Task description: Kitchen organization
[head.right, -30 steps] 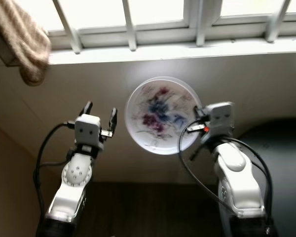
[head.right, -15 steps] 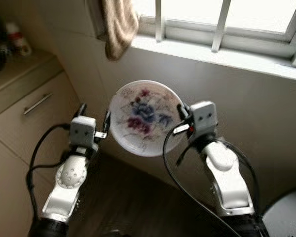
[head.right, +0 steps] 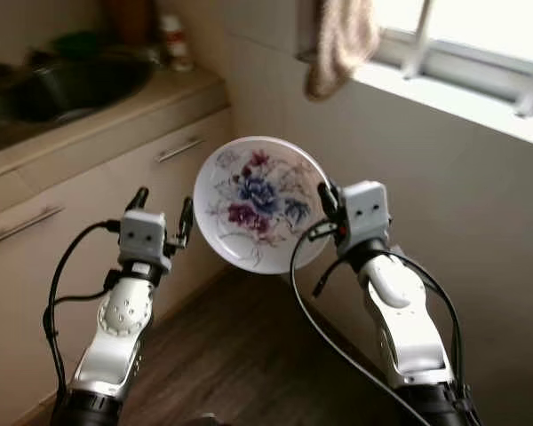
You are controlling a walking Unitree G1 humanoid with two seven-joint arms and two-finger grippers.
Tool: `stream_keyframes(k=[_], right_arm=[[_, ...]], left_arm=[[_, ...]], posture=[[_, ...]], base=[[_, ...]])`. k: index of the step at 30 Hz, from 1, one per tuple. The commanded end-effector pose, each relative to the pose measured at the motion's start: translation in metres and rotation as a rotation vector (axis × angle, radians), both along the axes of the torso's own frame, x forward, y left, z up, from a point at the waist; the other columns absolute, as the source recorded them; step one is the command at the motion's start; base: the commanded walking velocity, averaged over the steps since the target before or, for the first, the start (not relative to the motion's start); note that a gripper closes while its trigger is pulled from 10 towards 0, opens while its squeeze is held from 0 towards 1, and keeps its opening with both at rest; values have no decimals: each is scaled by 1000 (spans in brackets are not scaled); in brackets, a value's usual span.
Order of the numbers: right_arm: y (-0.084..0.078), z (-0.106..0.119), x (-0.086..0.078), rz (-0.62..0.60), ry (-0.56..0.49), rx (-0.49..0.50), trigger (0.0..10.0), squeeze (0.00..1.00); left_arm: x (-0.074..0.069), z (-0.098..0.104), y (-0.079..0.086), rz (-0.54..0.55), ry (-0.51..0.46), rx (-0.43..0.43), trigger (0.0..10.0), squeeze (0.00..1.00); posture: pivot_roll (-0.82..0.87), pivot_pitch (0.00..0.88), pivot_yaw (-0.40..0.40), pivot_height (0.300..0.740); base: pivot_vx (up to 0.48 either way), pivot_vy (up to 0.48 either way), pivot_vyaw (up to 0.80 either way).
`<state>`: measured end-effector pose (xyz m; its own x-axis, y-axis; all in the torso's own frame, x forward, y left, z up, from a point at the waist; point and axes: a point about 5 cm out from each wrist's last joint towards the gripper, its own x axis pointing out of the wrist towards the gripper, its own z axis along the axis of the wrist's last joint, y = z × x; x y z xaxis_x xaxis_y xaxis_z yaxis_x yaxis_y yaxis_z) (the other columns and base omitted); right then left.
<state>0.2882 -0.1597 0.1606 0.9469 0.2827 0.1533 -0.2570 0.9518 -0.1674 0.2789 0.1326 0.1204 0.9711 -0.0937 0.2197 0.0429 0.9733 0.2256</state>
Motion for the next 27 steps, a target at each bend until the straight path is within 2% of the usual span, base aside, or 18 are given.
stream_keyframes(k=[1,9,18,22,27], right_arm=[[2,10,1,-5,-56,7,0,0],[-2,13,3,-60,-88,16,0,0],[-7,25,5,-110,-162,54,0,0],[-9,37,3,-137,-233,53,0,0],[-8,53,1,-152,-334,0,0,0]], left_arm=[[1,3,1,-2,-11,12,10000,0],[-1,6,2,-5,-38,15,10000,0],[-1,10,2,-12,-62,3,10000,0],[-1,13,3,-8,-78,1,10000,0],[-1,14,4,-7,-91,-1,10000,0]], posture=[[-178,0,32,740],[-178,0,32,740],[-175,0,35,740],[-174,0,36,740],[-174,0,36,740]], base=[[0,352,800],[0,0,748],[0,0,0],[312,0,231],[455,0,800]])
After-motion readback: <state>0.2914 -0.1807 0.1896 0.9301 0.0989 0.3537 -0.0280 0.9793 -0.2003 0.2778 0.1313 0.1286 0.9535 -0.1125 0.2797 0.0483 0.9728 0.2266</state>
